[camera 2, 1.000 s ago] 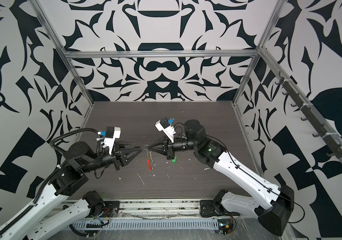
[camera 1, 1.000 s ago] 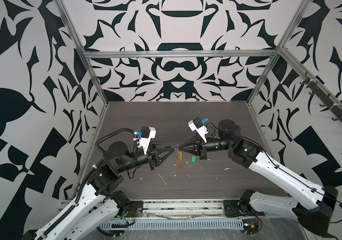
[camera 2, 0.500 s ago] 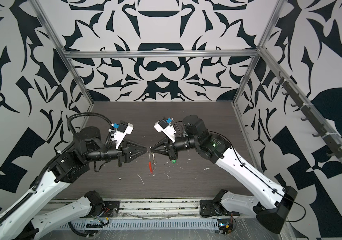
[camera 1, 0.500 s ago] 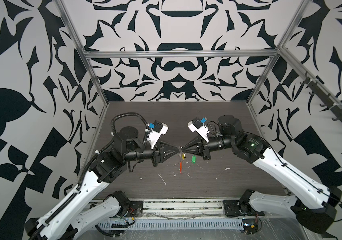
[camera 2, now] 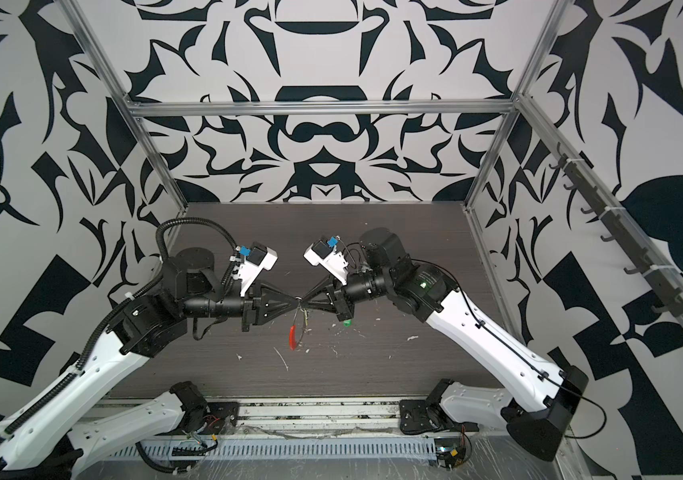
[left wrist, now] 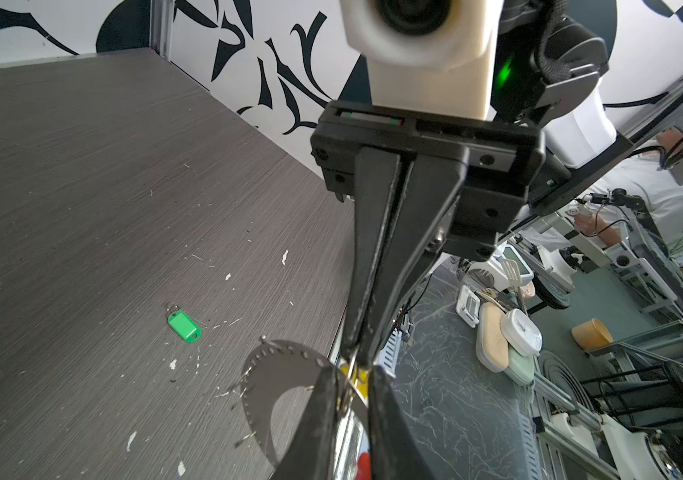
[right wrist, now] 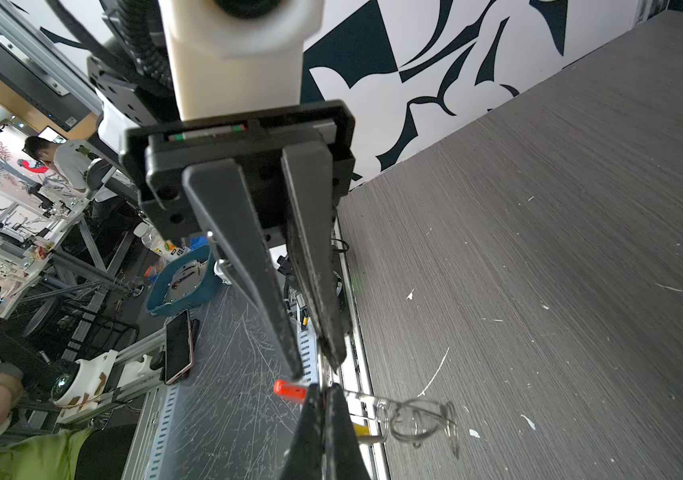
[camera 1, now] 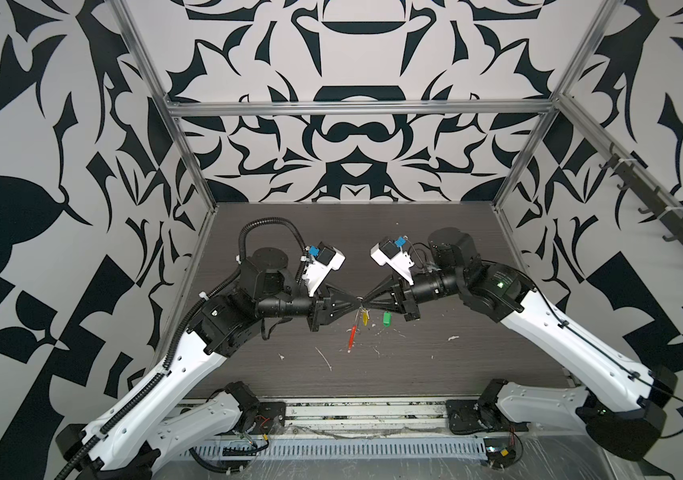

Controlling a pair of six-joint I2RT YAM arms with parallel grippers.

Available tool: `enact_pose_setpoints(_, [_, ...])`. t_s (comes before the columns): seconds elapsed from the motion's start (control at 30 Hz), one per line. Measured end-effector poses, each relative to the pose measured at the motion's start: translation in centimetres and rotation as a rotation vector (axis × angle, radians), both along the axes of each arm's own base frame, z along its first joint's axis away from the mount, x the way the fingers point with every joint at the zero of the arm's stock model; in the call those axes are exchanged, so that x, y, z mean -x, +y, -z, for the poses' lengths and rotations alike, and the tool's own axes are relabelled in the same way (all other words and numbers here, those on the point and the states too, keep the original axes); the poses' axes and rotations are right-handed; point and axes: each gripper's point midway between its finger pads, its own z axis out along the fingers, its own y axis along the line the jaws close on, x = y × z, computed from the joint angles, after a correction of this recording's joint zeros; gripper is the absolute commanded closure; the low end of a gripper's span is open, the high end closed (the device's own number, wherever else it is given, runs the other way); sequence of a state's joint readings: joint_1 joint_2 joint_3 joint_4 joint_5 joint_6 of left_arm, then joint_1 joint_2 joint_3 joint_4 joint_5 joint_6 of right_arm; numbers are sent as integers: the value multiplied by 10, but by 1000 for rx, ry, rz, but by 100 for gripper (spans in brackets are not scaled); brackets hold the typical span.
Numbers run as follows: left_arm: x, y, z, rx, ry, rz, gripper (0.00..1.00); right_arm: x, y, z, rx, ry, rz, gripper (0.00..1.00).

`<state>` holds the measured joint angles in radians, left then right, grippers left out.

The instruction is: Remove the keys from the keyring

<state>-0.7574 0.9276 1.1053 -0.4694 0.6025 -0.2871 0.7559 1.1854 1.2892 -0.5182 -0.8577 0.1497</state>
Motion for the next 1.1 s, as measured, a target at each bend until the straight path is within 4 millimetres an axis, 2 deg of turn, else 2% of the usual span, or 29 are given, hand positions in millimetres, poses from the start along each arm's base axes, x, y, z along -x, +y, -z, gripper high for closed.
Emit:
enact_pose_setpoints(0.1, [0, 0, 0, -1, 1, 1, 90, 0, 0, -1, -2, 0, -3, 100])
enact_pose_setpoints(0.2, [1, 0, -1, -1, 0, 6, 100, 0, 0, -2, -3, 0, -3, 100])
enact_pose_setpoints(0.4, [0, 1, -3, 4, -10, -2, 100, 0, 1, -3, -9, 4, -3, 99])
enact_pose_setpoints(0.57, [0, 5, -11, 48, -48, -26, 100, -4, 3, -12, -51, -17, 20, 71])
enact_pose_setpoints(0.63, [0, 6, -13, 63, -58, -36, 100, -6, 3, -17, -83, -40, 34, 64])
enact_pose_setpoints(0.93, [-5, 8, -19, 145, -109, -81, 100, -9, -4, -44, -235, -137, 107, 56])
enact_pose_setpoints(1.1, [-7, 14, -30, 198, -158, -119, 100, -13, -1, -37, -255, -122, 120, 54])
